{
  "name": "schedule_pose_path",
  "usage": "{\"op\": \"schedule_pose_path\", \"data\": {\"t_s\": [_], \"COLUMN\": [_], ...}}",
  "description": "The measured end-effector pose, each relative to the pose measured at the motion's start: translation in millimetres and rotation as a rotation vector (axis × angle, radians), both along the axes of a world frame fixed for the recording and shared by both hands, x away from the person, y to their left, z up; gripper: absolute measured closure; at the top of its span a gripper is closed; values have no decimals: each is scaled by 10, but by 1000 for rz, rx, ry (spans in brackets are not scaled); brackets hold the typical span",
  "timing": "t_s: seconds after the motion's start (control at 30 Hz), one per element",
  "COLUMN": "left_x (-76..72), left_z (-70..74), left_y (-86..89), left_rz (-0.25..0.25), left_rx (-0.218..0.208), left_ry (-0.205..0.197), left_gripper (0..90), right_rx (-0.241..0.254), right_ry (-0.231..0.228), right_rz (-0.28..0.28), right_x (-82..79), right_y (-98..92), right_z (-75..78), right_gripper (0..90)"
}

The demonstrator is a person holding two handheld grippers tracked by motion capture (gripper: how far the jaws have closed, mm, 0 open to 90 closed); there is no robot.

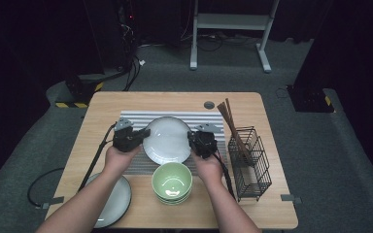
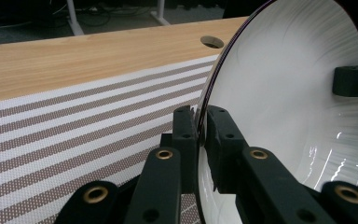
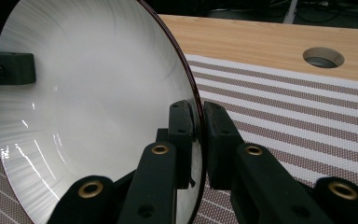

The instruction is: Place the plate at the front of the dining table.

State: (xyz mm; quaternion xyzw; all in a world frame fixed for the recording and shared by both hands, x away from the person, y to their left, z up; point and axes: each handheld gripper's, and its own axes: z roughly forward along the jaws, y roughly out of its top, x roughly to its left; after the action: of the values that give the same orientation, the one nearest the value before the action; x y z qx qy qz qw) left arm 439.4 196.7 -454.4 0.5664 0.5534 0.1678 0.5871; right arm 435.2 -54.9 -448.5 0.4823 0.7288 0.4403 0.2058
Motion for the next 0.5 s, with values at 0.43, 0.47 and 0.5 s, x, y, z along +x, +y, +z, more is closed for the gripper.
{"op": "schedule_pose_path", "data": {"t_s": [0.43,0.47,0.5], "left_x": [1,-2,-5], "left_z": [-74,-74,-77], "left_y": [-31,-26,-22], "left_rz": [0,1,1], "left_rx": [29,36,39], "left_ry": [24,24,23], "left_gripper": [822,822,822], "right_rx": [5,7,8], "right_ry": [25,26,28], "right_rz": [6,6,8], "right_x": [23,22,24], "right_y": [-31,-28,-26], "right_z": [-125,-129,-133], "right_gripper": [819,819,820]}}
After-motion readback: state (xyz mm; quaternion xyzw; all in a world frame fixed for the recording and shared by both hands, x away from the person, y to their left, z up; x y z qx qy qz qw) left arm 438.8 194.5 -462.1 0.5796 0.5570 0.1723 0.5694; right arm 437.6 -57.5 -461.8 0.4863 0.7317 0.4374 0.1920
